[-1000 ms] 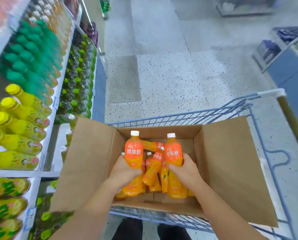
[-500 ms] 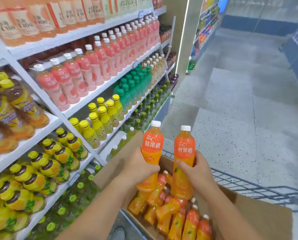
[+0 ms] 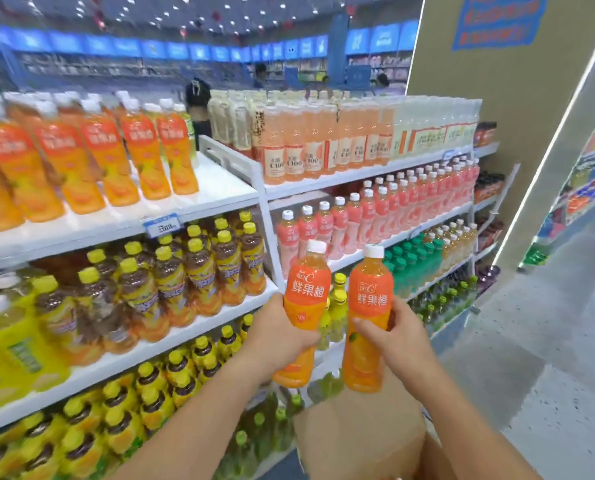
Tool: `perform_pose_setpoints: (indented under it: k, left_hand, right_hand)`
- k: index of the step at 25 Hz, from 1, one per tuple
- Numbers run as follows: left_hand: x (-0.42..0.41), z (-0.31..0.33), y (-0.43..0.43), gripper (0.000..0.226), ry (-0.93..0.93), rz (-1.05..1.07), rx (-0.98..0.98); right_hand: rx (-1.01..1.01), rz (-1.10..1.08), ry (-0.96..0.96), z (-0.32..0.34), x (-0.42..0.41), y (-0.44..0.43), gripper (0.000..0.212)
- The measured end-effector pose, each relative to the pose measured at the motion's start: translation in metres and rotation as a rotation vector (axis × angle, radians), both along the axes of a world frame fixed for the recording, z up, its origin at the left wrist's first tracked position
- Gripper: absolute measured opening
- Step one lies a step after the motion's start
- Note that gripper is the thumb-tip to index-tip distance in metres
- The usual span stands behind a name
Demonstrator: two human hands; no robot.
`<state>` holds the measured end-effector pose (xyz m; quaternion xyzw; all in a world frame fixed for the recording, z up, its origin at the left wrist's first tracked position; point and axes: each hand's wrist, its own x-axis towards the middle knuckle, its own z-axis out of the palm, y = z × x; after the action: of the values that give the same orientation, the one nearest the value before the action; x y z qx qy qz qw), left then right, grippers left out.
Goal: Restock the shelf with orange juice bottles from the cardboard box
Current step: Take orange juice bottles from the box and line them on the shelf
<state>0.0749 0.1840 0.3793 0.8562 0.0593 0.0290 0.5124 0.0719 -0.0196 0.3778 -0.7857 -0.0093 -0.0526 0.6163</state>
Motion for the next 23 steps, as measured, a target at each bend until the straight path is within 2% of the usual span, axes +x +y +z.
perform_pose_setpoints:
  k: [7,12,23]
  left_hand:
    - [0.039,0.047,0.114,0.053,-0.142,0.203,0.051]
    - [0.079,0.071,0.169,0.047,-0.174,0.262,0.072]
    - [0.171,0.114,0.206,0.049,-0.300,0.313,-0.048]
  right_hand:
    - [-0.002,0.189,-0.126,0.047,0.079,0.115,0.034]
    - [0.000,0.213,-0.188,0.065,0.136,0.172,0.032]
    - [0.047,0.325,-0.234,0.114,0.249,0.224,0.037]
